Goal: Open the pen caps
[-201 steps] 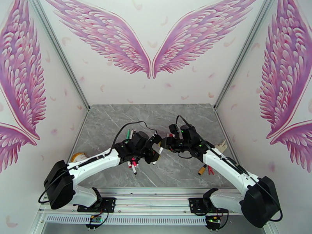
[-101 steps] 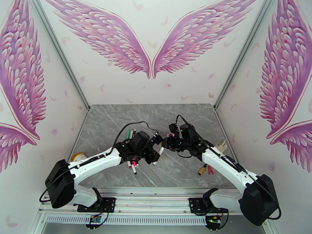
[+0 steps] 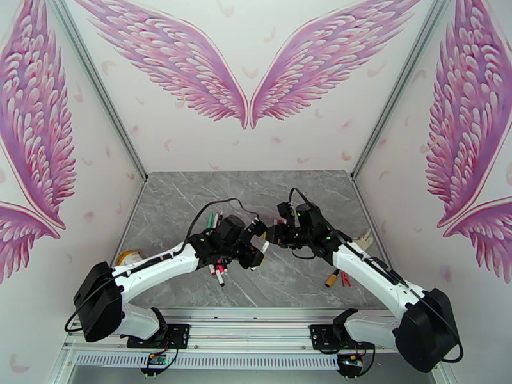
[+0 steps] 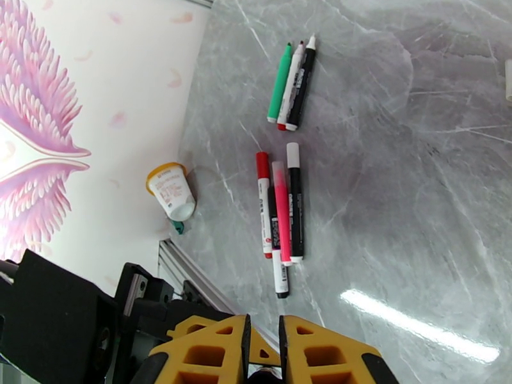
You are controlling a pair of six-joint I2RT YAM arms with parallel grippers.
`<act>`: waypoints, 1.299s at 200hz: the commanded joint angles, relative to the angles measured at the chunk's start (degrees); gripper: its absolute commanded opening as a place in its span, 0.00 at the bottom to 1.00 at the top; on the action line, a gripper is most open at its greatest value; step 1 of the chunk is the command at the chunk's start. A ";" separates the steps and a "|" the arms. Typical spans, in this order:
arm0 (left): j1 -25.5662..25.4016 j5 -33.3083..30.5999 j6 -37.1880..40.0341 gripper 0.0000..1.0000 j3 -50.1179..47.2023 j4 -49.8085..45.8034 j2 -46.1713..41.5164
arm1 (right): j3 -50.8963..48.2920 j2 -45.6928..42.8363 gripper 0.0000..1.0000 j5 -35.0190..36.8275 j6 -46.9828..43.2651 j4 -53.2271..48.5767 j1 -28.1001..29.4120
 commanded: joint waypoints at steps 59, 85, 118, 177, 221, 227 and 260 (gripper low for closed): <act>1.50 3.42 -4.91 0.42 -1.31 7.74 -0.14 | 0.83 -1.91 0.09 -3.07 -0.06 2.18 1.43; 1.51 2.62 -5.19 0.47 -1.13 8.01 0.55 | 0.80 -1.91 0.09 -3.15 0.26 2.61 1.63; 1.58 0.88 -5.46 0.47 -1.05 8.00 0.95 | 0.77 -1.86 0.09 -3.27 0.28 2.64 1.94; 1.55 0.22 -4.34 0.25 -0.96 7.59 0.60 | 0.67 -2.22 0.10 -2.30 0.87 2.62 2.05; 1.50 0.74 -3.66 0.16 -1.32 7.46 0.07 | 1.02 -2.57 0.11 0.37 1.11 1.23 2.04; 1.50 0.91 -3.62 0.15 -1.44 7.48 0.08 | 1.09 -2.60 0.12 0.65 1.11 1.13 2.05; 1.33 2.85 -3.13 0.13 -1.99 7.94 -0.01 | 1.35 -2.76 0.12 1.83 1.46 0.89 2.05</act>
